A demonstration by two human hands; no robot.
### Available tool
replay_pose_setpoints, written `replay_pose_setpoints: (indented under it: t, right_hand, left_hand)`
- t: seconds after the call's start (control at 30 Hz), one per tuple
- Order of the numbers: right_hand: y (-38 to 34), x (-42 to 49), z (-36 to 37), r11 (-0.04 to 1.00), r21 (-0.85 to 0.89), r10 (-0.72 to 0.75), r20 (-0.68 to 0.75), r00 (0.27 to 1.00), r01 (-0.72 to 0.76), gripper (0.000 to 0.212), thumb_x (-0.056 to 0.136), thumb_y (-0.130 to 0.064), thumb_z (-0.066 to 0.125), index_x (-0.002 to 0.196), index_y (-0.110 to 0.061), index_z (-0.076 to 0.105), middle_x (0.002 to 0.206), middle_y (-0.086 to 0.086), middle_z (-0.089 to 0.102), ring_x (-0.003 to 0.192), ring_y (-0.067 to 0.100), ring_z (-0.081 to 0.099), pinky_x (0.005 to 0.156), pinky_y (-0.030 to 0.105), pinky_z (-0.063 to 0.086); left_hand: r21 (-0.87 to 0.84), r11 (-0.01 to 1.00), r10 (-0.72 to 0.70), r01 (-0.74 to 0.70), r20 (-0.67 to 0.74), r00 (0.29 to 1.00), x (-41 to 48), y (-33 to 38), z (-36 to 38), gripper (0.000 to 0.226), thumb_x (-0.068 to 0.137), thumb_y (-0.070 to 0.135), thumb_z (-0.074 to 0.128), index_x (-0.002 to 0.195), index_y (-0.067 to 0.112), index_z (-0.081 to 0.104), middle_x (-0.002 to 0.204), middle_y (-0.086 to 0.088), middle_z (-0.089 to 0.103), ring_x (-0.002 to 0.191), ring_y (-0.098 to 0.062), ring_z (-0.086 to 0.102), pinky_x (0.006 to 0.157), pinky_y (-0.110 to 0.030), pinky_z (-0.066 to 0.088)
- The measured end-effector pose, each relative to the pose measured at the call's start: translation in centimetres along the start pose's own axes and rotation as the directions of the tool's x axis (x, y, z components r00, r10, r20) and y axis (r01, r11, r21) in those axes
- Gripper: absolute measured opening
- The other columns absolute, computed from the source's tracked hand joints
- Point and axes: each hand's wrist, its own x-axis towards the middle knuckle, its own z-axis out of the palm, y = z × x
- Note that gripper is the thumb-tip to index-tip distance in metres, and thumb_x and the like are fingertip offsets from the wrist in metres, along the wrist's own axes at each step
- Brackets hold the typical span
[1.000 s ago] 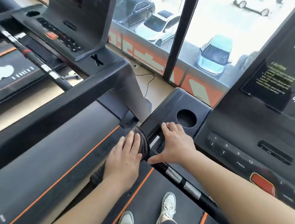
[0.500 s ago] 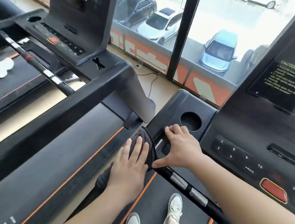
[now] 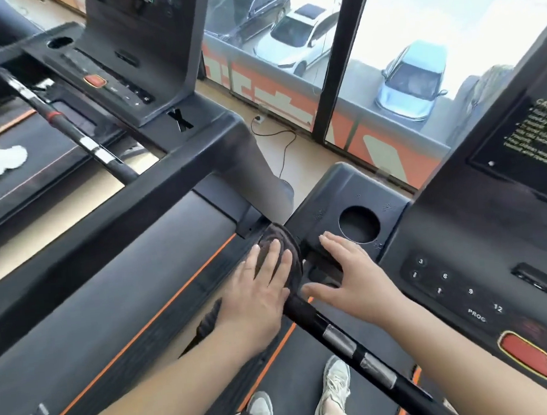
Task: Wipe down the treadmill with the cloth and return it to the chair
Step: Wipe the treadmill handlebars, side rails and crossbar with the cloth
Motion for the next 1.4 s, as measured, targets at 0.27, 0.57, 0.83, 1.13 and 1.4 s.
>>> replay_pose_setpoints:
  t: [0.27,0.57,0.83,1.13,1.4]
  right_hand:
    - [0.8,2.1,-2.3,0.943,-0.278,0.183,-0.022,0.983,-0.182,0.087,0.083,-0.065,0.066,0.152,-0.022,0.036,0.146,-0.007,0.042,0.141,0.016,0.031,0.101,0.038,0.046]
    - [0.8,4.3,-2.5,0.901,-0.377,0.21,-0.056,0.976,-0.216,0.056,0.075,-0.064,0.071,0.114,-0.025,0.062,0.104,-0.009,0.056,0.115,0.018,0.052,0.081,0.032,0.045]
    - [0.6,3.8,-2.0,0.9,-0.381,0.194,-0.082,0.978,-0.21,0.056,0.079,-0.064,0.067,0.118,-0.024,0.061,0.11,-0.008,0.054,0.113,0.017,0.05,0.084,0.031,0.047]
    - [1.7,3.7,-4.4,0.969,-0.178,0.156,-0.087,0.984,-0.17,0.07,0.077,-0.07,0.07,0.13,-0.027,0.06,0.126,-0.014,0.049,0.125,0.01,0.044,0.093,0.034,0.05]
    - [3.6,6.3,-8.1,0.909,-0.382,0.219,0.094,0.971,-0.168,0.149,0.054,-0.09,0.067,0.162,-0.012,0.001,0.17,0.004,-0.004,0.156,0.02,-0.011,0.126,0.034,0.005]
  left_hand:
    - [-0.229,0.956,-0.176,0.182,0.045,0.983,4.8,0.9,-1.8,0.065,0.106,0.05,0.024,0.163,0.032,-0.003,0.171,0.01,0.003,0.145,-0.023,0.035,0.111,-0.042,0.039]
    - [-0.229,0.958,-0.166,0.173,0.048,0.985,6.3,1.2,-1.8,0.062,0.108,0.05,0.019,0.161,0.035,-0.009,0.171,0.01,-0.003,0.153,-0.021,0.022,0.115,-0.041,0.036]
    - [0.045,0.997,-0.059,0.059,-0.011,0.998,5.8,2.7,-1.3,0.068,0.108,0.045,0.016,0.161,0.017,-0.017,0.171,-0.006,-0.014,0.157,-0.031,0.002,0.123,-0.044,0.023]
    - [-0.073,0.996,0.056,-0.055,0.016,0.998,12.2,1.3,-1.0,0.065,0.101,0.049,-0.01,0.162,0.026,-0.014,0.171,0.001,-0.015,0.157,-0.022,-0.009,0.128,-0.043,0.01]
    - [0.036,0.996,0.078,-0.078,0.009,0.997,9.2,3.1,-1.9,0.067,0.104,0.053,0.01,0.161,0.022,-0.009,0.171,-0.001,-0.013,0.156,-0.033,-0.015,0.126,-0.05,0.011]
